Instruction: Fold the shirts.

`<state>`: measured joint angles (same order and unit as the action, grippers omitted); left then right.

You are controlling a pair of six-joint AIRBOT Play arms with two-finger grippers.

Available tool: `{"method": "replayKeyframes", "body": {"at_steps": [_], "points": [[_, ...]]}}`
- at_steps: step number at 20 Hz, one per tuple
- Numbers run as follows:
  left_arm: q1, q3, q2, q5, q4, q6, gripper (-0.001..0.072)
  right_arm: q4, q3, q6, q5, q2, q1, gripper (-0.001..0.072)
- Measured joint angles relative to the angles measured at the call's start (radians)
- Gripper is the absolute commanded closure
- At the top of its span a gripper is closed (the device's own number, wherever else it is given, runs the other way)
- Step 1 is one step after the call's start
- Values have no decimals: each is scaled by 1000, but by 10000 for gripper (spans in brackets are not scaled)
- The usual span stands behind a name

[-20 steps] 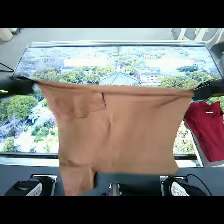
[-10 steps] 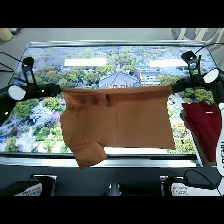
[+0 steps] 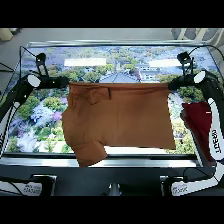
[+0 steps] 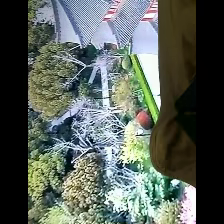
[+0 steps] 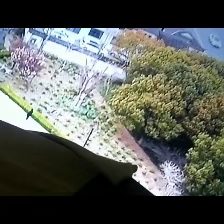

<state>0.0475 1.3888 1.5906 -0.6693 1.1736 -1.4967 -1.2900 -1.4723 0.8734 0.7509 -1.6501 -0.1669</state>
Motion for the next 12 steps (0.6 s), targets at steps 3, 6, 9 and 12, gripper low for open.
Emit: {"method": "replayKeyframes", "body": {"at_steps": [3, 6, 9, 12], "points": [[-4, 11, -18, -93, 19, 2, 680, -5, -3, -2, 87, 15, -11, 689], [-10, 10, -48, -285, 89, 5, 680, -24, -2, -3, 256, 47, -17, 690], [-5, -46, -61, -447, 137, 7, 680, -45, 43, -3, 424, 54, -19, 690], [3, -126, -66, -526, 149, 8, 681, -60, 96, -3, 497, 54, -20, 690]]}}
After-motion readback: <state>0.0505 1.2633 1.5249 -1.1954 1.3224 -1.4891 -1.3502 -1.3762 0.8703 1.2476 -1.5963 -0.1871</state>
